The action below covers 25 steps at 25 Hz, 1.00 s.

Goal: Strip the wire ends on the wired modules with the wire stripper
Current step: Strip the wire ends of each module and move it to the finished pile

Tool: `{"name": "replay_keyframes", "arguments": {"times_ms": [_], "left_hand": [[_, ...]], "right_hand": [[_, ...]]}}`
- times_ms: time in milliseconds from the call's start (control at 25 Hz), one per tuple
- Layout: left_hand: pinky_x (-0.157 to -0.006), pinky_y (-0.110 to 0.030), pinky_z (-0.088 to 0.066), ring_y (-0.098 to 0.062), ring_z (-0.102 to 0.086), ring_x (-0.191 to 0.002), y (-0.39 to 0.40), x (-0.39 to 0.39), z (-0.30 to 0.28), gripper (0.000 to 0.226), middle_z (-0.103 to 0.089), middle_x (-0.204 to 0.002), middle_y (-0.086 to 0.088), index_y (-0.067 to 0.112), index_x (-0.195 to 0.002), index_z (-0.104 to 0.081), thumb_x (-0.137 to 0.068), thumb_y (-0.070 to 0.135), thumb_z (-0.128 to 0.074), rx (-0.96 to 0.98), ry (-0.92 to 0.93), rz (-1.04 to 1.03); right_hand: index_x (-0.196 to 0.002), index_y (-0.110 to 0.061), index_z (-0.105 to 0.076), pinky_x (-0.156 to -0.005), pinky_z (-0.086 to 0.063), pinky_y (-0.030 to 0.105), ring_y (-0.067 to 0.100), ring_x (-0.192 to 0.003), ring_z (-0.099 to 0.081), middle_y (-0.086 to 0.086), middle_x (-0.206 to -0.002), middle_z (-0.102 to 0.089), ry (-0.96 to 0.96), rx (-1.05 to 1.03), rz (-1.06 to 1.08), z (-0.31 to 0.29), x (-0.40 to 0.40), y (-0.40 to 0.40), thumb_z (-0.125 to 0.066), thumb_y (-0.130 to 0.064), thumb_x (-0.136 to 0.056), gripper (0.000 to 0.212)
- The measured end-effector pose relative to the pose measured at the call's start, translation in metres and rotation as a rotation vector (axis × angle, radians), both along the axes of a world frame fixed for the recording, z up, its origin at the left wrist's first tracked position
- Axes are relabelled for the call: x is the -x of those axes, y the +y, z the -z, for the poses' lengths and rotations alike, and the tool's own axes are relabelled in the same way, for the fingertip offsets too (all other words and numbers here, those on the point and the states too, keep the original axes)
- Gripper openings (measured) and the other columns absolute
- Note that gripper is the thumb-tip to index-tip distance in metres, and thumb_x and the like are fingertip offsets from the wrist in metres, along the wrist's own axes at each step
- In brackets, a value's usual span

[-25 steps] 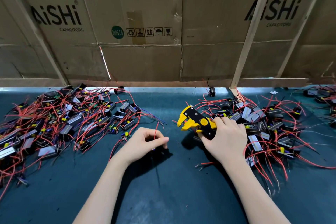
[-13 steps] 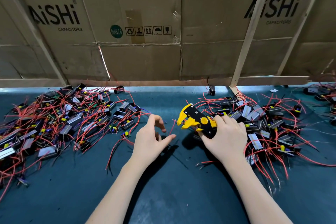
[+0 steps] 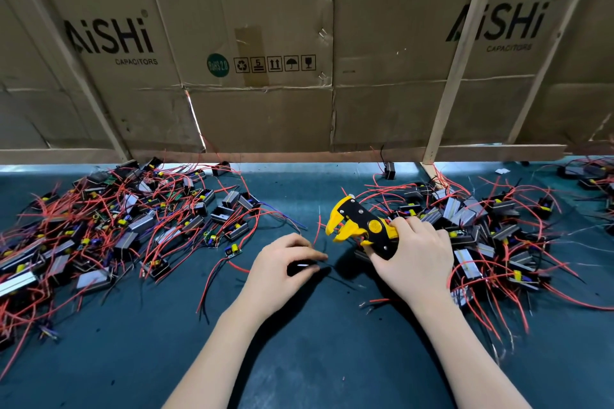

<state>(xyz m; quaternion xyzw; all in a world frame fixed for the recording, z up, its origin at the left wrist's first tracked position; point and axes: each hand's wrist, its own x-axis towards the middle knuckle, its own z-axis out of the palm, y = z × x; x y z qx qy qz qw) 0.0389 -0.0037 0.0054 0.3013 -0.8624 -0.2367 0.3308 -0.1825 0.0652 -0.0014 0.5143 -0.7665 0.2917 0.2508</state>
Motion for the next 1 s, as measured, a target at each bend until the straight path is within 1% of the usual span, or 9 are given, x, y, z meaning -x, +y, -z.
{"name": "replay_keyframes", "arguments": {"times_ms": [80,200,280,360,480,640,760,880,1000], "left_hand": [[-0.081,-0.034,-0.050,-0.011,-0.061,-0.088,0.0021,0.0020,0.0018,0.009,-0.064,-0.092,0.007,0.023,-0.092,-0.079,-0.084,0.021,-0.076,0.042,0.003,-0.039],[-0.077,-0.036,-0.050,-0.009,-0.059,-0.085,0.0053,0.0046,0.0016,0.004,-0.063,-0.087,0.011,0.023,-0.086,-0.075,-0.085,0.027,-0.074,0.080,0.008,-0.105],[-0.076,-0.036,-0.049,-0.011,-0.057,-0.083,0.0064,0.0060,0.0017,0.006,-0.061,-0.083,0.009,0.021,-0.085,-0.072,-0.087,0.026,-0.071,0.105,0.012,-0.131],[-0.078,-0.038,-0.049,-0.015,-0.057,-0.084,0.0068,0.0068,0.0014,0.006,-0.061,-0.083,0.006,0.018,-0.088,-0.071,-0.089,0.023,-0.068,0.105,0.019,-0.136],[-0.078,-0.038,-0.048,-0.016,-0.056,-0.084,0.0071,0.0067,0.0003,0.006,-0.061,-0.082,0.005,0.015,-0.088,-0.068,-0.089,0.020,-0.064,0.103,0.026,-0.127],[-0.074,-0.035,-0.047,-0.010,-0.051,-0.079,0.0068,0.0047,-0.0007,0.003,-0.058,-0.077,0.011,0.016,-0.082,-0.065,-0.085,0.016,-0.064,0.113,0.033,-0.128],[-0.070,-0.031,-0.045,-0.009,-0.051,-0.075,0.0069,0.0044,-0.0001,0.005,-0.058,-0.075,0.010,0.016,-0.080,-0.064,-0.083,0.017,-0.062,0.119,0.052,-0.142],[-0.069,-0.029,-0.046,-0.013,-0.054,-0.072,0.0068,0.0046,0.0002,0.005,-0.060,-0.073,0.008,0.016,-0.077,-0.064,-0.081,0.017,-0.061,0.076,0.129,-0.174],[-0.066,-0.021,-0.042,-0.009,-0.053,-0.069,0.0069,0.0045,-0.0003,0.006,-0.059,-0.071,0.009,0.017,-0.074,-0.063,-0.080,0.014,-0.063,0.065,0.192,-0.189]], "right_hand": [[-0.087,-0.006,-0.070,-0.067,-0.042,0.039,0.033,-0.072,-0.063,0.008,-0.078,-0.065,-0.005,-0.008,-0.002,0.0000,0.0000,0.0002,-0.088,-0.045,-0.053,0.055],[-0.088,-0.005,-0.070,-0.068,-0.042,0.040,0.033,-0.073,-0.063,0.009,-0.078,-0.066,-0.010,-0.012,-0.005,-0.0007,-0.0010,0.0007,-0.089,-0.043,-0.052,0.055],[-0.088,-0.004,-0.071,-0.068,-0.043,0.040,0.034,-0.073,-0.063,0.010,-0.078,-0.066,-0.018,-0.010,0.002,-0.0019,-0.0014,0.0012,-0.090,-0.042,-0.052,0.055],[-0.087,-0.003,-0.070,-0.069,-0.043,0.041,0.035,-0.073,-0.062,0.011,-0.078,-0.066,-0.014,-0.004,0.025,-0.0041,-0.0022,0.0021,-0.091,-0.041,-0.050,0.057],[-0.083,-0.002,-0.068,-0.068,-0.044,0.041,0.035,-0.071,-0.060,0.014,-0.076,-0.065,0.059,-0.012,0.082,-0.0063,-0.0036,0.0043,-0.093,-0.038,-0.044,0.058],[-0.081,-0.003,-0.065,-0.069,-0.041,0.042,0.036,-0.074,-0.058,0.015,-0.077,-0.063,0.074,-0.039,0.155,-0.0081,-0.0041,0.0060,-0.094,-0.035,-0.043,0.057],[-0.080,-0.003,-0.064,-0.069,-0.040,0.042,0.036,-0.075,-0.057,0.015,-0.078,-0.062,0.082,-0.065,0.174,-0.0085,-0.0036,0.0054,-0.093,-0.035,-0.045,0.056],[-0.077,-0.002,-0.062,-0.070,-0.041,0.043,0.036,-0.075,-0.057,0.016,-0.076,-0.062,0.067,-0.063,0.179,-0.0089,-0.0042,0.0054,-0.093,-0.034,-0.045,0.055],[-0.077,-0.003,-0.062,-0.069,-0.040,0.042,0.036,-0.075,-0.057,0.016,-0.076,-0.062,0.065,-0.063,0.186,-0.0091,-0.0050,0.0055,-0.093,-0.035,-0.046,0.054]]}}
